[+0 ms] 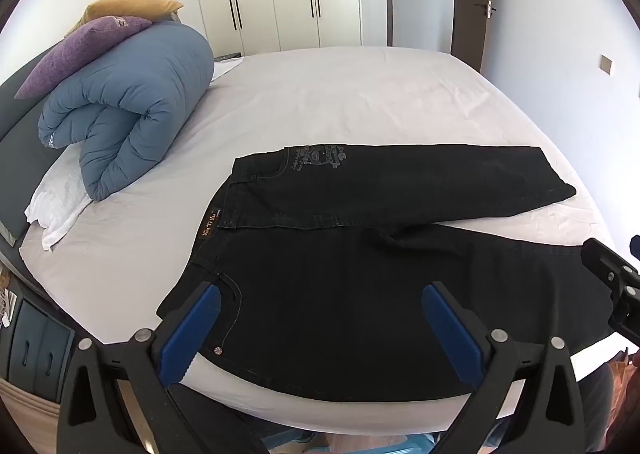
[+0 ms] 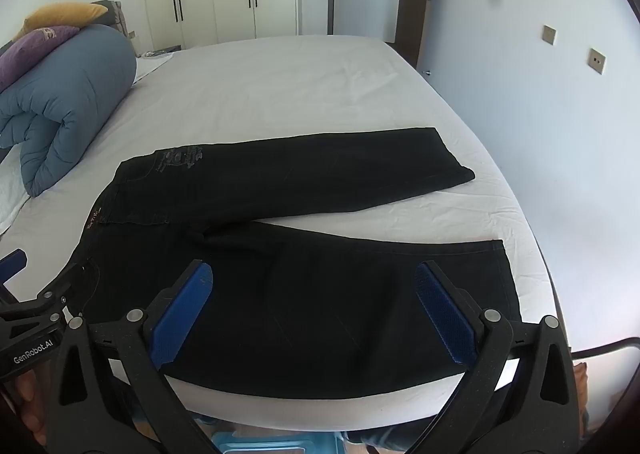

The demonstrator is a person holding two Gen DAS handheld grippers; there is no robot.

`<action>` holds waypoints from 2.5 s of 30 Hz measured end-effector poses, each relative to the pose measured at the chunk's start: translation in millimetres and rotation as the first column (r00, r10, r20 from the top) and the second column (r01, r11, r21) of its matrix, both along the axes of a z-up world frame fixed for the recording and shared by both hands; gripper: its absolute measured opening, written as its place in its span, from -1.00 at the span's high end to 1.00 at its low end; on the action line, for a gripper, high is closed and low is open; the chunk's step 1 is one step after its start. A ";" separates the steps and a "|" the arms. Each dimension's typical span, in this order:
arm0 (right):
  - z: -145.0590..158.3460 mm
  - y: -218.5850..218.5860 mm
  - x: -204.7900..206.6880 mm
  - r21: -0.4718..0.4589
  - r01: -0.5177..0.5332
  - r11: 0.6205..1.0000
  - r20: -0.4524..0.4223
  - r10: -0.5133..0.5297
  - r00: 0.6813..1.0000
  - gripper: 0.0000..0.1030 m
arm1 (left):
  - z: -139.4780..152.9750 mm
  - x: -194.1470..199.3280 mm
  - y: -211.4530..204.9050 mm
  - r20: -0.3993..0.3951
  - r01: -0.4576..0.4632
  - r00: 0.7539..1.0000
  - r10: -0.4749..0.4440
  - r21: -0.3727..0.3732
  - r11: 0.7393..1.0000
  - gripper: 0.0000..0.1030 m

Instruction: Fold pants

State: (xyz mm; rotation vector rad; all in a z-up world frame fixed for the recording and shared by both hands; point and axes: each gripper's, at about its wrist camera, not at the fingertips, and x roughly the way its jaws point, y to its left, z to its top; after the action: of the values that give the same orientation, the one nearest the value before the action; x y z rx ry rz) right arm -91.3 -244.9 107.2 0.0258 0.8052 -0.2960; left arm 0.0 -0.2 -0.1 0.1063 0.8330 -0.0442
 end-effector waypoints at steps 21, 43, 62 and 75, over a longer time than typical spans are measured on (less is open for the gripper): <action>-0.3 5.6 1.6 -0.001 -0.002 1.000 -0.003 0.002 1.000 -1.00 | -5.9 -2.3 -2.8 -0.008 -0.003 1.000 0.003 -0.001 1.000 -1.00; -7.2 8.3 3.2 -0.003 -0.004 1.000 -0.004 0.004 1.000 -1.00 | -7.5 -2.2 -1.7 -0.011 -0.003 1.000 0.003 0.000 1.000 -1.00; -10.7 9.8 3.8 -0.002 -0.007 1.000 -0.007 0.007 1.000 -1.00 | -11.8 -6.1 -1.1 -0.015 -0.002 1.000 0.002 -0.002 1.000 -1.00; -16.0 9.5 4.6 0.004 -0.014 1.000 -0.019 0.014 1.000 -1.00 | -20.5 -8.5 -1.0 -0.029 0.000 1.000 0.000 -0.004 1.000 -1.00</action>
State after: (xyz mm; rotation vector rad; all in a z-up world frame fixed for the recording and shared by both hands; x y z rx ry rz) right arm -86.7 -235.4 91.2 0.0209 0.8245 -0.2823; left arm -8.5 -1.2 -20.5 0.1021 0.8623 -0.0478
